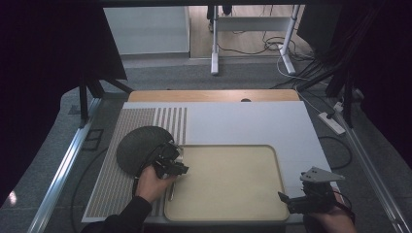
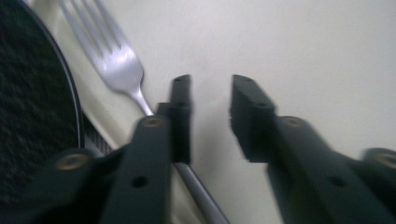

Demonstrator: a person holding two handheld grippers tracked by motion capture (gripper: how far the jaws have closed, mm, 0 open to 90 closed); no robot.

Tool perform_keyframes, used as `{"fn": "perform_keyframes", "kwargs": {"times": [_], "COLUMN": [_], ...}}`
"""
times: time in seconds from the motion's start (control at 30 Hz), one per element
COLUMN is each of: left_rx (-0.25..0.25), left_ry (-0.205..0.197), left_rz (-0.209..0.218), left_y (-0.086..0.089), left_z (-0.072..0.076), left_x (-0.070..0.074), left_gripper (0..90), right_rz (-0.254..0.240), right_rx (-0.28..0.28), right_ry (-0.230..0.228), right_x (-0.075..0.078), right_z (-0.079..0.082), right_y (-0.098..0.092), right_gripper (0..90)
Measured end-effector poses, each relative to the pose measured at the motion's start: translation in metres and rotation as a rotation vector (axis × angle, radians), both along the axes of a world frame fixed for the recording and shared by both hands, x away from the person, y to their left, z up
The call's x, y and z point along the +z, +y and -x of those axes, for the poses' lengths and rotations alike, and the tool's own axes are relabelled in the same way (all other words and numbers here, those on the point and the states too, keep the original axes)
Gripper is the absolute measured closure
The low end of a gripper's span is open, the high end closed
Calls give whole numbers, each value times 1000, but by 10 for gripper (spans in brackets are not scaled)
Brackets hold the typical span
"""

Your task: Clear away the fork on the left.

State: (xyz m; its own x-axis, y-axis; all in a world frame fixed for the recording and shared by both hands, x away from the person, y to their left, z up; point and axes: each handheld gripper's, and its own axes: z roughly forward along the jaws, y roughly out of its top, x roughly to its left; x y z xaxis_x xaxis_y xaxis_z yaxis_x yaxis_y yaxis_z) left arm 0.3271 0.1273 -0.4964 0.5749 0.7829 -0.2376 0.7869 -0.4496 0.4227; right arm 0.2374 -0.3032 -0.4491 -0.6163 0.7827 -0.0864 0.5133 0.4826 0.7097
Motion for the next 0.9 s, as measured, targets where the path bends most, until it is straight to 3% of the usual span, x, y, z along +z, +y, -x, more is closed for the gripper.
{"fn": "perform_keyframes", "kwargs": {"times": [0.1, 0.13, 0.2, 0.27, 0.33, 0.43, 0.5, 0.53, 0.7, 0.9], "left_rx": [-1, -10, -11, -19, -14, 1, -6, -15, -28, -52], "left_ry": [-23, -49, -64, -86, -97, -90, -96, -120, -161, -155], "left_rz": [-1, 3, 0, 25, 36, 55, 45, 29, 42, 58], "left_y": [1, 2, 4, 7, 9, 11, 12, 12, 14, 16], "left_z": [0, 1, 1, 1, 1, 1, 1, 2, 1, 0], "left_x": [2, 3, 3, 4, 5, 5, 4, 3, 2, -1], "left_gripper": [595, 503, 477, 341, 240, 183, 100, 66, 10, 0], "right_rz": [1, 0, 0, 0, 2, 0, 1, 2, 2, 2], "right_rx": [1, 3, 3, 4, 4, 5, 6, 8, 10, 11], "right_ry": [0, 0, 0, 2, 3, 3, 2, 2, 2, 3], "right_x": [0, 0, 0, 0, 0, 0, 0, 0, 0, 0], "right_z": [0, 0, 0, 0, 0, 0, 0, 0, 0, 0], "right_y": [0, 0, 0, 1, 0, 1, 1, 1, 1, 1], "right_gripper": [0, 0, 0, 0, 0, 0, 0, 0, 0, 0]}}
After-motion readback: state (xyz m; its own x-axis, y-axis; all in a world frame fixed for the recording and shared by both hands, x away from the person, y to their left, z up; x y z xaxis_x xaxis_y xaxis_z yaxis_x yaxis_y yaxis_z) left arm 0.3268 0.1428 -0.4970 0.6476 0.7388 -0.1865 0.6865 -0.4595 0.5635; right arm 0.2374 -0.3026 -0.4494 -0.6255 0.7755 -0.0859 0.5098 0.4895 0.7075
